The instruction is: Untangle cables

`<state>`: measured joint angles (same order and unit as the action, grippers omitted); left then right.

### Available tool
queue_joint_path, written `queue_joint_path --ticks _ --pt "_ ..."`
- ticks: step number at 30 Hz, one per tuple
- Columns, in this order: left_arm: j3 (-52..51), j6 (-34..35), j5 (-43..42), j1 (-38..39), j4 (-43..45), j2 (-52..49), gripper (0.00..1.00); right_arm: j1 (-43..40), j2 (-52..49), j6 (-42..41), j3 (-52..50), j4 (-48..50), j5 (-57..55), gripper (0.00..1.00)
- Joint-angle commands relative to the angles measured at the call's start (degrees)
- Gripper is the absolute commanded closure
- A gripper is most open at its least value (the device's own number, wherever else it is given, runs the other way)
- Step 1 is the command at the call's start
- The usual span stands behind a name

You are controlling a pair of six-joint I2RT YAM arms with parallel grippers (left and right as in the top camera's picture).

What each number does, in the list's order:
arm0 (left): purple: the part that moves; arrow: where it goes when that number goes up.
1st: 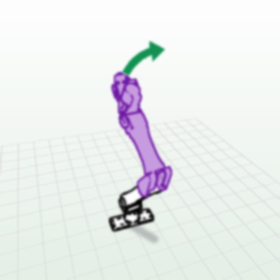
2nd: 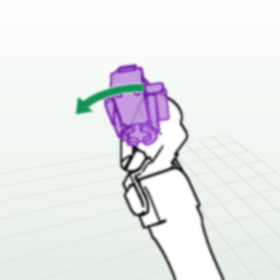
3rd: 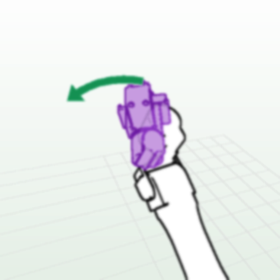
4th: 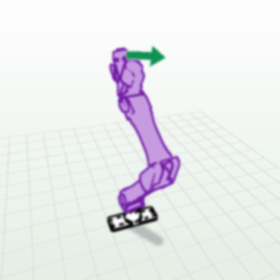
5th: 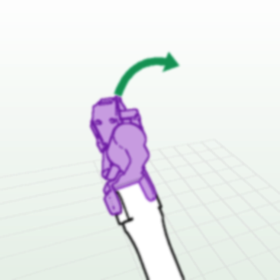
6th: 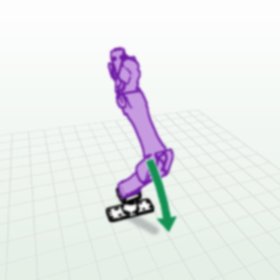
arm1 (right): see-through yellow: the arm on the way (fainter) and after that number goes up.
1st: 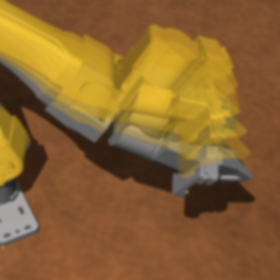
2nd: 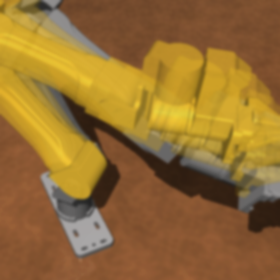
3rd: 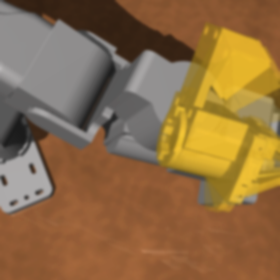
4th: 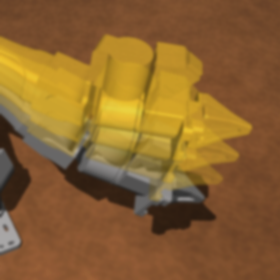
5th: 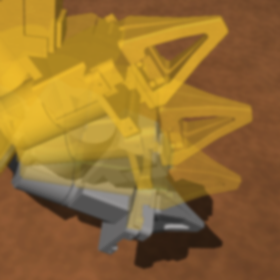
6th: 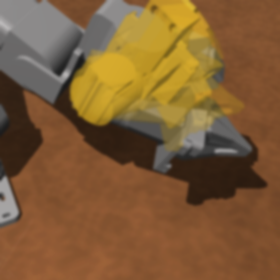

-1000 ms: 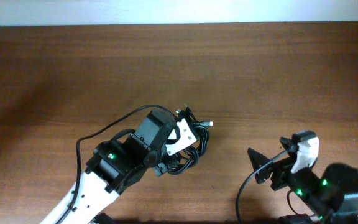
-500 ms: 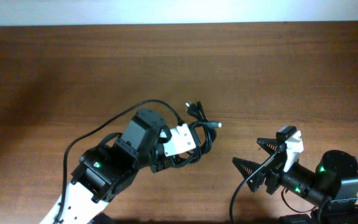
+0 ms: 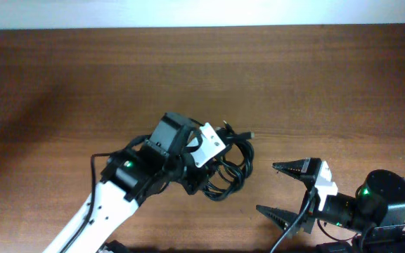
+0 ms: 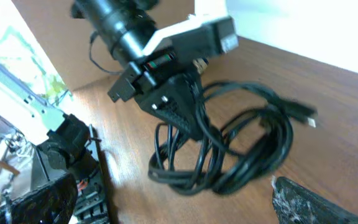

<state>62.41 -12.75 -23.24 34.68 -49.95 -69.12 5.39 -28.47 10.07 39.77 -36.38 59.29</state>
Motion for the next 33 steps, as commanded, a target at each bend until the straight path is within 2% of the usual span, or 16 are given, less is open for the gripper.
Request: queue_joint_path --ticks 1,6,10,24,28,33 --pt "0.3 1.1 -7.7 -0.2 0.2 -0.4 1.00 -0.2 0.0 3.3 1.0 0.2 0.0 0.01" --pt "1.0 1.1 -17.2 -0.2 3.0 -0.4 1.00 -0.2 0.0 4.8 1.0 0.7 -1.4 0.01" --pt "1.0 1.2 -19.4 0.7 4.5 -1.0 1.00 -0.2 -0.6 4.8 1.0 1.5 -1.5 0.00" --pt "1.0 1.2 -14.9 4.7 5.4 -5.5 1.00 -0.2 -5.3 4.7 1.0 3.8 0.2 0.05" --pt "1.0 1.2 -14.9 4.7 6.1 -6.1 1.00 -0.2 -5.3 4.7 1.0 3.8 0.3 0.09" --pt "1.0 4.6 -15.1 4.7 10.3 -6.1 1.00 -0.2 -5.3 4.7 1.0 3.8 0.3 0.13"
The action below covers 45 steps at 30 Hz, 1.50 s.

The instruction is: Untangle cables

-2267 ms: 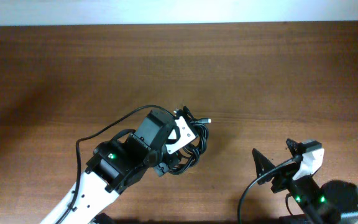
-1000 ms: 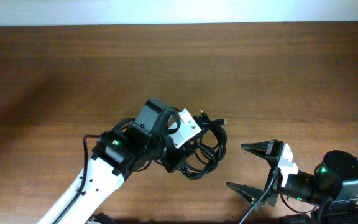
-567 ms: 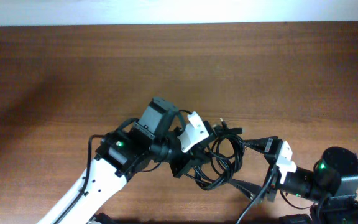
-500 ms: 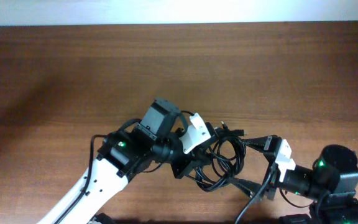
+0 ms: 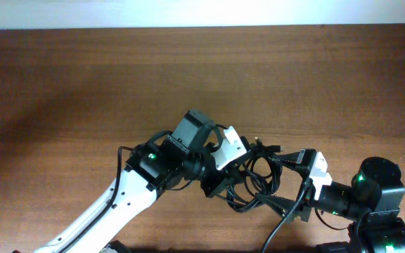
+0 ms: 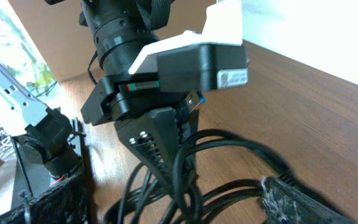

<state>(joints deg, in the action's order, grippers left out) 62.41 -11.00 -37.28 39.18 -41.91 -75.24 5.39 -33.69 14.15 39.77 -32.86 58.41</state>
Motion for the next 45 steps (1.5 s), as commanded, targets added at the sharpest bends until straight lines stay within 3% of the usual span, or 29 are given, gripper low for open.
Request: queue_joint_path --ticks 1,14,20,24,26,32,36,40,45 --pt "1.0 2.9 -1.8 0.2 3.1 0.0 1.00 -0.2 -0.1 0.6 1.0 0.3 1.2 0.13" --pt "1.0 3.0 -3.4 5.2 6.4 0.0 1.00 -0.2 -0.1 0.6 1.0 0.3 1.1 0.24" --pt "1.0 3.0 -3.5 5.7 7.0 0.0 1.00 -0.2 -0.1 0.6 1.0 0.3 1.1 0.46" --pt "1.0 3.0 -3.4 5.7 8.1 0.0 1.00 -0.2 -0.1 0.6 1.0 0.2 1.1 0.52" --pt "1.0 3.0 -3.4 5.7 9.4 0.0 1.00 -0.2 -0.1 0.6 1.0 0.0 0.9 0.59" --pt "1.0 2.9 -0.4 5.7 11.5 0.0 1.00 -0.2 -0.7 0.6 1.0 -0.8 0.9 0.59" --pt "1.0 2.3 -0.3 5.7 11.3 0.0 1.00 -0.2 -1.7 0.6 1.0 -0.7 1.0 0.70" --pt "1.0 2.4 3.3 5.7 9.5 0.0 1.00 -0.2 -1.7 0.4 1.0 -0.7 3.1 0.70" --pt "1.0 2.4 3.2 5.7 9.8 0.0 1.00 -0.2 -1.7 0.4 1.0 -0.8 3.3 0.92"
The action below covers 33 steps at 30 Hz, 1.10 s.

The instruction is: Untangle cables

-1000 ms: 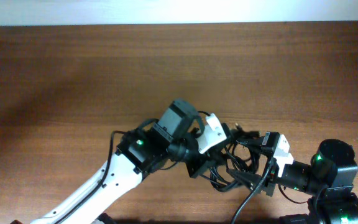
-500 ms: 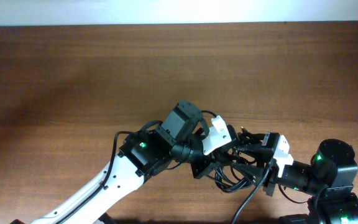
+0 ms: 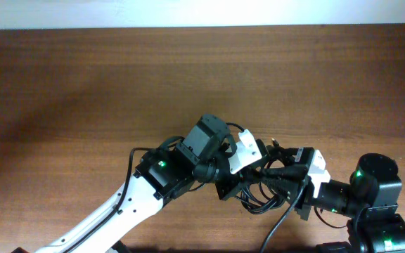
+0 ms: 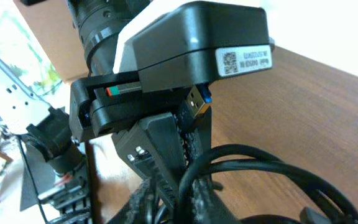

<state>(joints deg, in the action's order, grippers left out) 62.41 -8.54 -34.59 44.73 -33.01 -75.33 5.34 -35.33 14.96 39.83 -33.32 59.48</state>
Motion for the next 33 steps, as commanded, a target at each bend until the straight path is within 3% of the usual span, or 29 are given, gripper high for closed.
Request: queue_joint_path --ticks 1,8,13,20,30,33 --pt "1.0 -0.1 0.5 0.1 1.0 0.1 1.00 -0.1 -0.1 -0.4 0.9 -0.3 2.3 0.95" --pt "1.0 0.0 2.2 0.1 1.3 0.1 1.00 -0.1 -0.1 -0.8 0.9 -0.8 3.7 0.96" --pt "1.0 9.7 9.6 -1.2 1.3 0.1 1.00 -0.1 -0.1 -0.8 0.9 -0.8 5.3 0.96" --pt "1.0 18.9 9.5 -6.8 1.3 0.1 1.00 -0.1 -0.1 -0.8 0.9 -0.8 6.6 0.96" --pt "1.0 24.4 9.8 -10.7 1.0 0.1 1.00 -0.1 -0.1 -0.2 0.9 -0.7 9.6 0.96" --pt "1.0 26.1 14.1 -11.6 -0.6 0.1 1.00 -0.1 -0.1 -0.1 0.9 -0.7 10.8 0.96"
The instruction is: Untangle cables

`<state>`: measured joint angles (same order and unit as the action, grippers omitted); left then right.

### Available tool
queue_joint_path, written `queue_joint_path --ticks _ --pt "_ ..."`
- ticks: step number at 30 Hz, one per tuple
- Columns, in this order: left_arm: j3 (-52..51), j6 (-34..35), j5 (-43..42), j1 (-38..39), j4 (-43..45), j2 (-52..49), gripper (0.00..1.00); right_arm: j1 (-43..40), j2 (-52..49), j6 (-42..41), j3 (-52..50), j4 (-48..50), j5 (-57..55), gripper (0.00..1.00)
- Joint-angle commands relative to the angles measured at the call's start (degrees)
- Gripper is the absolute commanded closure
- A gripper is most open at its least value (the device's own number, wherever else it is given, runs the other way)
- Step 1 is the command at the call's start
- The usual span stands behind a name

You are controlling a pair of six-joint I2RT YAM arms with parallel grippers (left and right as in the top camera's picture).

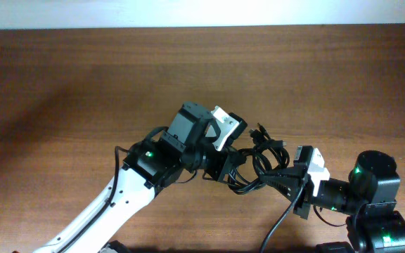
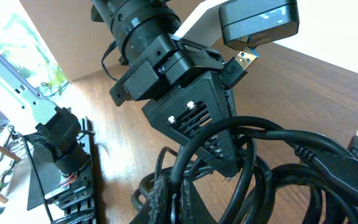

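A tangle of black cables (image 1: 260, 163) hangs between my two grippers over the middle of the table. My left gripper (image 1: 223, 171) is shut on the left side of the bundle. In the right wrist view the left gripper (image 2: 219, 149) points down through the loops, and a USB plug (image 2: 243, 62) with a blue insert sticks up beside it. At the bottom of that view my right gripper (image 2: 174, 198) is shut on one black cable loop (image 2: 194, 152). From overhead, the right gripper (image 1: 271, 185) sits at the bundle's lower right.
The brown wooden table (image 1: 83, 84) spreads wide to the left and back. A white wall edge (image 1: 202, 13) runs along the far side. The right arm's base (image 1: 375, 184) stands at the near right corner.
My left gripper has moved back and to the left with its part of the cables, away from the right wrist camera. The right gripper stays shut on its loop, and the bundle is more spread out.
At first my left gripper held the bundle mid-table while the right stood open, apart on the right. Then the bundle lay between the right's open fingers. Then the right was shut on a loop. Now the left has drawn away with the cables stretched between.
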<state>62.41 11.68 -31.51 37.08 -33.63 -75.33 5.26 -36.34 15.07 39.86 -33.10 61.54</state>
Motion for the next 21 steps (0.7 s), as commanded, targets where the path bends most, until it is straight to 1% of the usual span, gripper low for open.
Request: queue_joint_path --ticks 1,5,9,17,18,19,21 --pt "1.0 5.9 12.3 -4.1 -0.3 0.1 1.00 0.0 0.9 -0.2 0.9 -0.9 8.8 0.96" --pt "1.0 6.0 13.5 -5.4 -0.3 0.1 1.00 0.0 0.9 -0.2 0.9 -0.9 9.2 0.96" --pt "1.0 10.0 14.8 -8.4 -0.3 0.1 1.00 0.0 0.9 2.3 0.9 -0.9 12.6 0.96" --pt "1.0 9.9 14.2 -10.8 -0.3 0.1 1.00 0.0 0.9 2.3 0.9 -0.9 12.6 0.96" --pt "1.0 9.0 13.3 -10.8 -0.2 0.1 1.00 0.0 0.9 2.3 0.9 -0.9 12.5 0.96" --pt "1.0 5.7 11.0 -10.8 -0.2 0.1 1.00 0.0 0.9 2.3 0.9 -0.9 11.6 0.96" --pt "1.0 -4.2 4.1 -10.7 -0.3 0.1 1.00 0.0 0.9 2.2 0.9 -1.0 9.2 0.96"
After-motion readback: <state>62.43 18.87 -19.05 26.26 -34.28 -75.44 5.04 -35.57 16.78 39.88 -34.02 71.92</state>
